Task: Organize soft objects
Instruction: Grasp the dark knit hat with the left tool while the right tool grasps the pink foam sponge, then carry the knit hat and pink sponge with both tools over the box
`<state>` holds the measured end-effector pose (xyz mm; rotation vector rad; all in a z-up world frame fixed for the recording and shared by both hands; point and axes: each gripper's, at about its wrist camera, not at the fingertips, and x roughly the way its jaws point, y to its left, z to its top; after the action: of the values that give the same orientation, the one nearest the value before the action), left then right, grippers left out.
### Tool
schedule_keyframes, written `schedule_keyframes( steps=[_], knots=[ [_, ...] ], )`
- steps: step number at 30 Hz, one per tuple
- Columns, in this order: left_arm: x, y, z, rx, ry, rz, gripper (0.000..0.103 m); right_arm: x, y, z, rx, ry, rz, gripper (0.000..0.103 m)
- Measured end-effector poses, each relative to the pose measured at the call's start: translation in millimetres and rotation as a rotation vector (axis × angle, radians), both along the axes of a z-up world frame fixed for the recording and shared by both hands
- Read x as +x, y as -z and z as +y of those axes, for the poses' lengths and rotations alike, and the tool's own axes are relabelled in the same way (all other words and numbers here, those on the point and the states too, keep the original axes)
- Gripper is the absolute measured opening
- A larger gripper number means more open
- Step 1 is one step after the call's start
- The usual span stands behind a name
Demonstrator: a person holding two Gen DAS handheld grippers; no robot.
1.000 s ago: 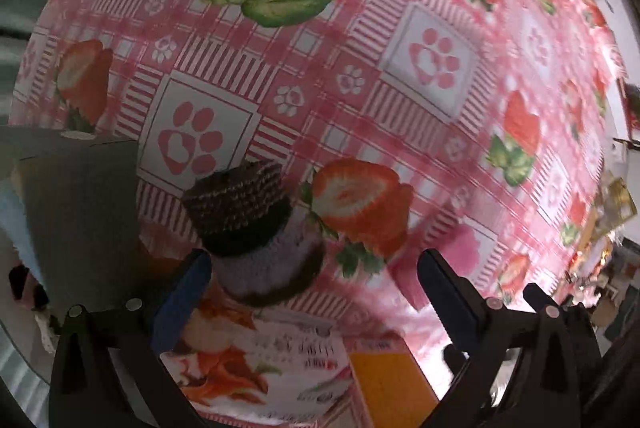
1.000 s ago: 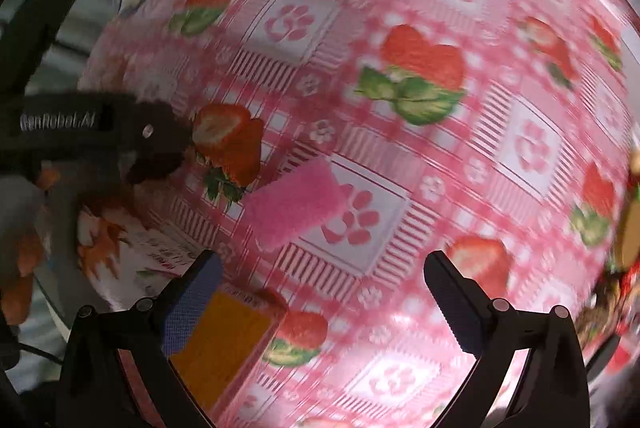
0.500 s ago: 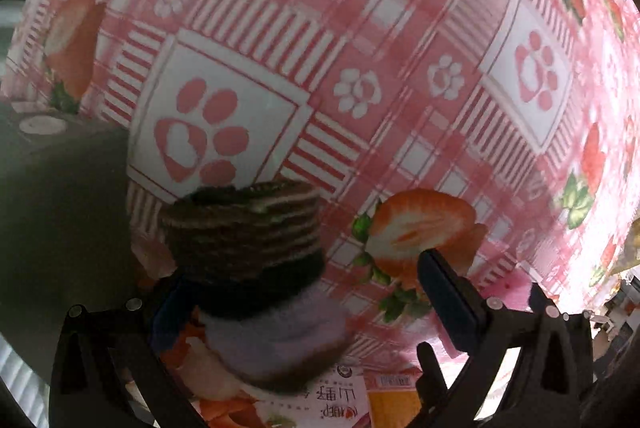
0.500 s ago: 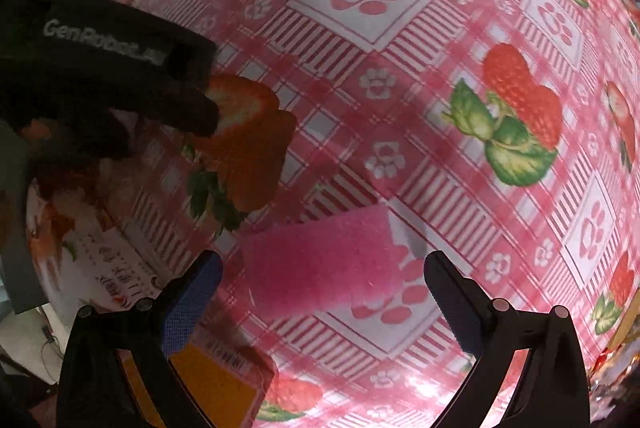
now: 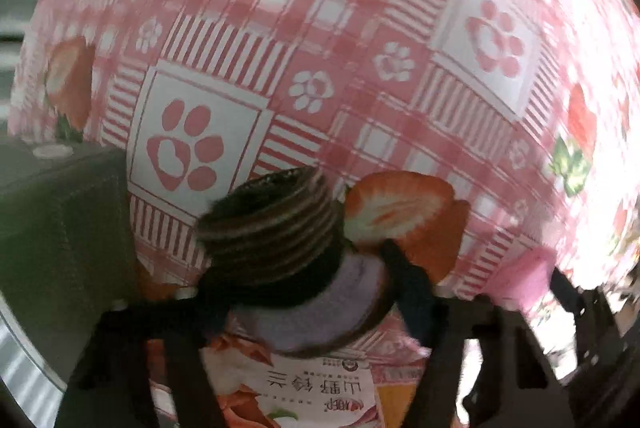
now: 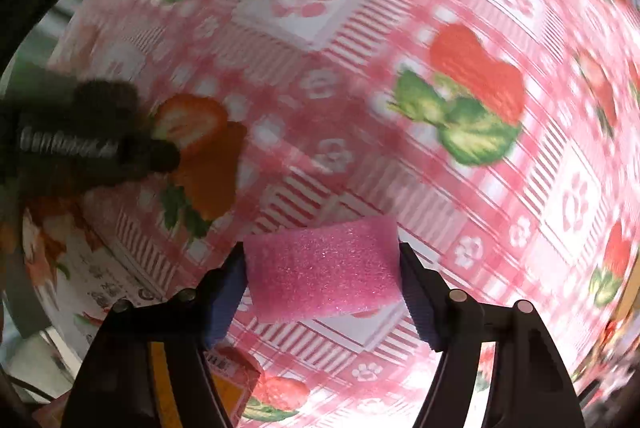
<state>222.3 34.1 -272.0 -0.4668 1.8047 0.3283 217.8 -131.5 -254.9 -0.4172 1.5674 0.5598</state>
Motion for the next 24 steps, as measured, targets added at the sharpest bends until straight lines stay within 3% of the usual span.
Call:
schedule_keyframes(
  steps=[2,8,12,16,24],
  knots=[
    [2,-10,-5,0.032,0.043,-0.028,0.052,7,-7,-13,0.028,0.053,0.018,0.073],
    [2,-62,-28,0.151,0.193,-0.172,0.051,22,-37,-42,0.084,0.175,0.035,0.073],
    [0,-95,-37,0.170,0.224,-0.247,0.051,28,-62,-52,0.112,0.197,0.029,0.073],
    [-14,-118,-46,0.193,0.259,-0.282,0.051,22,-84,-51,0.144,0.198,0.024,0.073],
    [-56,-135,-45,0.203,0.270,-0.317,0.051,2,-110,-40,0.168,0.197,0.015,0.073]
  ],
)
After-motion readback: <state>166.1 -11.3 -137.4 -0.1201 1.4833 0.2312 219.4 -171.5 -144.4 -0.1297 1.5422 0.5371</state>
